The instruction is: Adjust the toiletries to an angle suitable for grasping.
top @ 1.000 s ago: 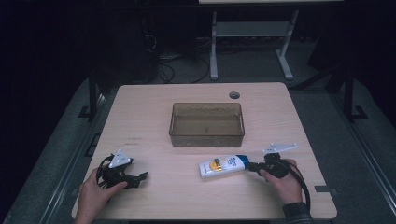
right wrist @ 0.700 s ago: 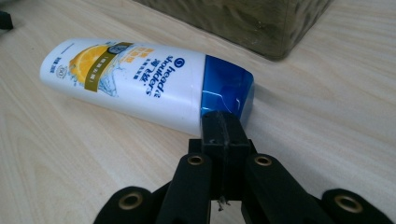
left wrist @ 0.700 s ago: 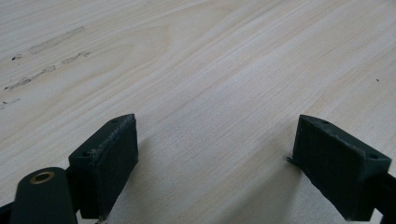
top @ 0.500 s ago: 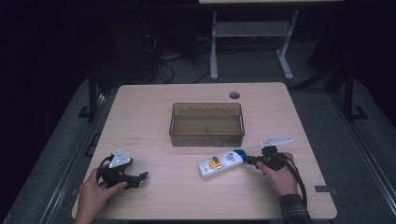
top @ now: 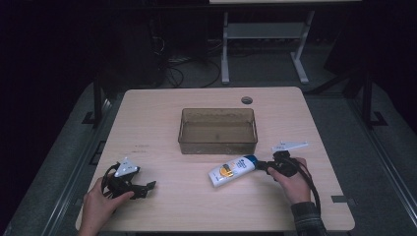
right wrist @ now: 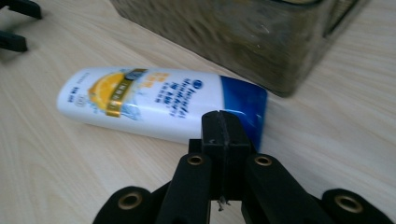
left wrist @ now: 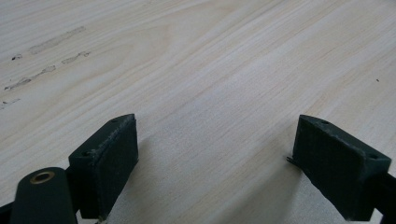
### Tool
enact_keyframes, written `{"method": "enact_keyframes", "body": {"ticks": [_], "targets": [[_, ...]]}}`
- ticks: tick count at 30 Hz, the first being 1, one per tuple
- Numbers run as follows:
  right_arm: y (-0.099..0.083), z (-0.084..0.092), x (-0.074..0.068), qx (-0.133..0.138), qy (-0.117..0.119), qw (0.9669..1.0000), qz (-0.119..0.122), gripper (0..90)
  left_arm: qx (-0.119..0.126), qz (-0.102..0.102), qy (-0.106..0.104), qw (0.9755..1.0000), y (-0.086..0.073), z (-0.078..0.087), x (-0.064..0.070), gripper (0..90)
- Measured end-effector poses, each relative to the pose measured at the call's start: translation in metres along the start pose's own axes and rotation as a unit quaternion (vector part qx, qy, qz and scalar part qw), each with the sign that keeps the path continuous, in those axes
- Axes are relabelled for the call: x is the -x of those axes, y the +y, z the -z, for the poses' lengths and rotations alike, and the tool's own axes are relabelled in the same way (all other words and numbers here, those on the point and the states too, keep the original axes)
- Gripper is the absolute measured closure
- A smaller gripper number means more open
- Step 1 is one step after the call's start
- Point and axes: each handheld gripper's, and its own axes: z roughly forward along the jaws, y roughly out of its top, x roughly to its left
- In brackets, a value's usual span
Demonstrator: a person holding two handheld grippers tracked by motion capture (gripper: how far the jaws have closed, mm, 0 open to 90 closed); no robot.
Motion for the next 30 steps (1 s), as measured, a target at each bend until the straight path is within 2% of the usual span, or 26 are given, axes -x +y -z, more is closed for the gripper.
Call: {"method": "enact_keyframes", "body": {"ticks": [4, 11, 12, 25, 30], "targets": [[0.007, -0.007, -0.014, -0.001, 0.021, 0.9997, 0.01, 90.0, 0.0, 0.0, 0.0, 1.0, 0.0, 0.0, 0.0, 13.1], [0.016, -0.021, -0.028, -0.004, 0.037, 0.9991, 0.018, 90.0, 0.0, -0.001, 0.0, 1.0, 0.0, 0.0, 0.0, 13.1], [0.02, -0.027, -0.033, -0.003, 0.045, 0.9988, 0.019, 90.0, 0.0, -0.001, 0.0, 1.0, 0.0, 0.0, 0.0, 13.1], [0.039, -0.057, -0.057, -0.007, 0.079, 0.9959, 0.042, 90.0, 0.0, -0.001, 0.0, 1.0, 0.0, 0.0, 0.0, 13.1], [0.042, -0.068, -0.064, -0.017, 0.085, 0.995, 0.05, 90.0, 0.0, -0.002, 0.0, 1.0, 0.0, 0.0, 0.0, 13.1]]}}
